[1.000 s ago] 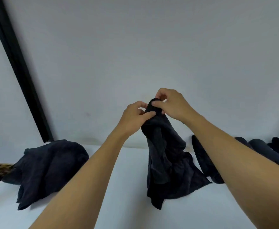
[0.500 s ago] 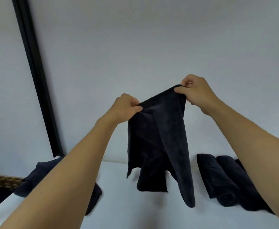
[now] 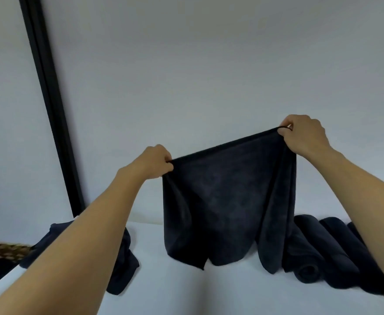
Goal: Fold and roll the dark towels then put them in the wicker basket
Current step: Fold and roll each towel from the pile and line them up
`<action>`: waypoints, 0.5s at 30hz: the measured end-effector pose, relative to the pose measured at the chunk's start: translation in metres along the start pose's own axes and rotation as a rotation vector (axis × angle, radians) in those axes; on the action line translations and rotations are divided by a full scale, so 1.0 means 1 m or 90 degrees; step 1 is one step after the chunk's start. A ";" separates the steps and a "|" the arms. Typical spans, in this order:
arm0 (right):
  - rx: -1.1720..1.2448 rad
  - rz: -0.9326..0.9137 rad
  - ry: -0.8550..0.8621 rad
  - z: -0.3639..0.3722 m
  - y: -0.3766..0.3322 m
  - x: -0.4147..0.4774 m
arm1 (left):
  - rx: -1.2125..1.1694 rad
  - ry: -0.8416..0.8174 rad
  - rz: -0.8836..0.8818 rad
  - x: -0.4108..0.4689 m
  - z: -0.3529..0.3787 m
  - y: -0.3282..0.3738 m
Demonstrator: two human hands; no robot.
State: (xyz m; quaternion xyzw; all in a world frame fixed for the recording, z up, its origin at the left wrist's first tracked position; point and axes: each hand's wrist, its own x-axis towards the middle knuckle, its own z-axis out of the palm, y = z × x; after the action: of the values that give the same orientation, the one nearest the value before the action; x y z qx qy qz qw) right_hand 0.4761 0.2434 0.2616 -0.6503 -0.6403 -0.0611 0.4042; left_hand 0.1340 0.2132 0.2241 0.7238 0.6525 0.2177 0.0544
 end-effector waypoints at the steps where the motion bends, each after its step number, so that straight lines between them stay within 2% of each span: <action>1: -0.047 0.019 -0.016 -0.001 0.006 -0.001 | -0.052 0.049 -0.002 0.000 -0.001 -0.003; 3: -0.156 0.039 -0.075 -0.001 0.011 -0.005 | -0.141 0.131 0.022 -0.003 -0.004 0.002; 5: -0.168 -0.018 -0.126 0.002 -0.003 -0.011 | -0.192 0.180 0.078 -0.004 -0.006 0.020; 7: -0.001 -0.154 -0.175 0.010 -0.034 -0.026 | -0.232 0.187 0.129 -0.002 -0.004 0.043; 9: 0.186 -0.222 -0.251 0.018 -0.075 -0.048 | -0.244 0.190 0.166 0.002 0.002 0.064; 11: 0.247 -0.225 -0.277 0.032 -0.101 -0.059 | -0.240 0.193 0.184 0.002 0.005 0.075; 15: 0.121 -0.226 -0.230 0.044 -0.100 -0.051 | -0.070 0.148 0.179 -0.001 0.003 0.058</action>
State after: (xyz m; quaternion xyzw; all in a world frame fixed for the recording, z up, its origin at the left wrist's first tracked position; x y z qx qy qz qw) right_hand 0.3597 0.2153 0.2472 -0.4874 -0.8090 0.0464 0.3252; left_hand 0.1887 0.2043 0.2416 0.7736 0.5342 0.3405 -0.0132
